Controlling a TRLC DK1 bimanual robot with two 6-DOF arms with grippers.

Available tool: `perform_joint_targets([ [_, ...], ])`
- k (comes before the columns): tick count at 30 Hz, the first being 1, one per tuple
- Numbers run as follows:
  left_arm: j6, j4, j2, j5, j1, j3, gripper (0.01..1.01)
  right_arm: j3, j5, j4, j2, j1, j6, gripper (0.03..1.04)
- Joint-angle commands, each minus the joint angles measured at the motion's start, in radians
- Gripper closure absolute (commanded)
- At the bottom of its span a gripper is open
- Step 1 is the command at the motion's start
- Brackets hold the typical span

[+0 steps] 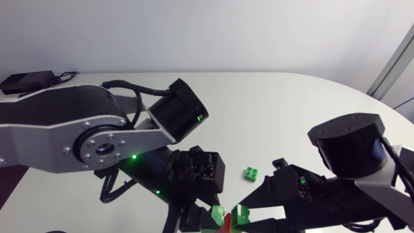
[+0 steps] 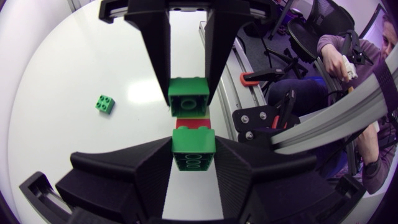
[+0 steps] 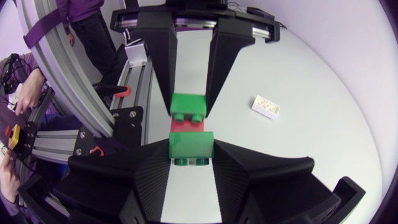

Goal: Disassemble duplo

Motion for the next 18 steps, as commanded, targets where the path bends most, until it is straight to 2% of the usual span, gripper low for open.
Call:
perform_joint_targets([
  [1,0.035,-0.011,-0.037,0.017,0.023,0.013,0.744,-0.039,0.008,-0.032,-0.013,-0.013,-0.035,0.80],
  [5,0.047,-0.011,-0.042,0.016,0.065,-0.001,0.744,-0.018,0.010,-0.018,0.000,-0.091,-0.041,0.80],
  [7,0.048,0.001,-0.046,-0.012,0.086,-0.010,0.744,-0.018,0.066,0.051,0.055,-0.134,-0.024,0.80],
  [10,0.038,0.053,-0.065,-0.056,0.109,-0.041,0.743,-0.025,0.160,0.172,0.179,-0.136,0.003,0.79],
  [13,0.032,0.087,-0.078,-0.107,0.111,-0.074,0.743,-0.024,0.200,0.261,0.319,-0.138,0.008,0.79],
  [18,0.015,0.122,-0.097,-0.139,0.115,-0.097,0.743,0.015,0.244,0.347,0.512,-0.110,0.008,0.79],
])
